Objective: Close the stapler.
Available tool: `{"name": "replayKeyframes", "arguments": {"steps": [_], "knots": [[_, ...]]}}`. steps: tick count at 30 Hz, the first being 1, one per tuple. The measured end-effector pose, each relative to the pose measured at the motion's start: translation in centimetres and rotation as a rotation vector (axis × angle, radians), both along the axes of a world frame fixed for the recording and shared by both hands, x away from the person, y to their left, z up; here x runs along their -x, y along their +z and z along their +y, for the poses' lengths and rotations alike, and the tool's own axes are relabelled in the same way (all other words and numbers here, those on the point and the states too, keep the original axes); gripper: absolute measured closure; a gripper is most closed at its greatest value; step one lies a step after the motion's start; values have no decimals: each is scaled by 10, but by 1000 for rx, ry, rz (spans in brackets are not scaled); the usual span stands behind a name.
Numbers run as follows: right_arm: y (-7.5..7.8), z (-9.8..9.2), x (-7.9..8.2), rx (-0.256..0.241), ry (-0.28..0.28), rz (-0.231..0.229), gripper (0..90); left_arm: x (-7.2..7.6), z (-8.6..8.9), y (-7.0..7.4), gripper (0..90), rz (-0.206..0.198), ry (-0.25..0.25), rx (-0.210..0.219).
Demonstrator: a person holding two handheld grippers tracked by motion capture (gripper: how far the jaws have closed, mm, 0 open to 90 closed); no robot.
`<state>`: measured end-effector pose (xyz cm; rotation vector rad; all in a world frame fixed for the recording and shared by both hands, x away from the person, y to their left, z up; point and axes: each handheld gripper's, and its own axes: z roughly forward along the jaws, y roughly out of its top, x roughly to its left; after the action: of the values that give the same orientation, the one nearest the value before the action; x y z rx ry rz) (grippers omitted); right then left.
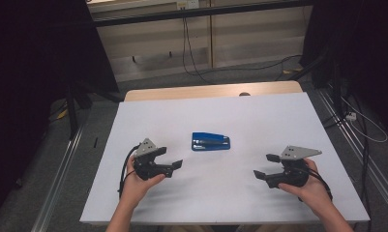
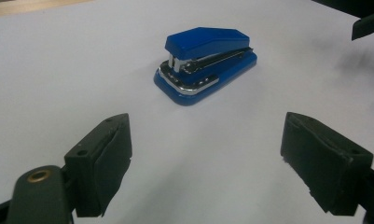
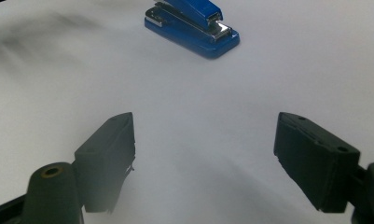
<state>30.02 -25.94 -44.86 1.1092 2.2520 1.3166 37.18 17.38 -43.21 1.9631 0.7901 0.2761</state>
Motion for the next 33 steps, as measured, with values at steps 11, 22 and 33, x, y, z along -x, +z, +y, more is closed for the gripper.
{"name": "replayKeyframes", "arguments": {"steps": [11, 22, 33], "knots": [[0, -6, 11, 11, 5, -7, 199, 4, 13, 0, 147, 0, 16, -13], [-3, -12, 22, 31, 10, -10, 194, 12, 25, -2, 132, 2, 5, -41], [-2, -13, 23, 38, 14, -26, 191, 16, 37, -4, 109, 7, 10, -36]]}}
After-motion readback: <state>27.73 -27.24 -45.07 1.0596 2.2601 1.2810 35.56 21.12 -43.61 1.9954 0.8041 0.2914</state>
